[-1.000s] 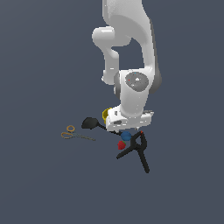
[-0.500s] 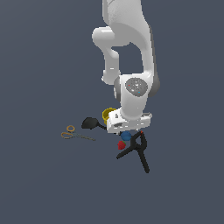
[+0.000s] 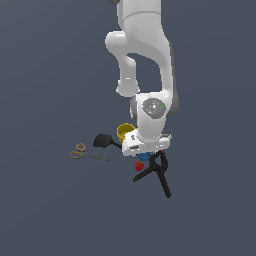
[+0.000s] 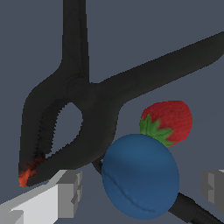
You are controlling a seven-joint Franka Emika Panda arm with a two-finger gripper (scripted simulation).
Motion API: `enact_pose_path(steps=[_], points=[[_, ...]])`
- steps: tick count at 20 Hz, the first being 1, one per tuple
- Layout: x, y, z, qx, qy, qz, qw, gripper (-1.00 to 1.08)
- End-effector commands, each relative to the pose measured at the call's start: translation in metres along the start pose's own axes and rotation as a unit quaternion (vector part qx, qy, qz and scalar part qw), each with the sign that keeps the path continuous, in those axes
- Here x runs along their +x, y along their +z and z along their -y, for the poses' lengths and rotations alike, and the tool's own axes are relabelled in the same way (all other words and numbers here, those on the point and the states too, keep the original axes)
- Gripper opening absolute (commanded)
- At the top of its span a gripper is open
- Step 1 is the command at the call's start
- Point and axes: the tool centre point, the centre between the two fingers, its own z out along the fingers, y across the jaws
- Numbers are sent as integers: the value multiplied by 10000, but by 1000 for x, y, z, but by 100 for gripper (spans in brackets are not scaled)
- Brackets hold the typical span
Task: Pick up a designated object from a clutter of objects.
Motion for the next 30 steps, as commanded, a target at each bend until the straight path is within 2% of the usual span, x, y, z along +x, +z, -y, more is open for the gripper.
enact_pose_path(steps=[1,6,7,21,30], points=[[0,10,0,-1,-2,-5,10000,100],[1,17,0,-1,-2,-5,10000,100],[1,17,0,-1,-2,-5,10000,-100],[2,11,-2,-2,-3,-31,10000,-100],[-10,-24,-28,-1,-4,-28,10000,-100]])
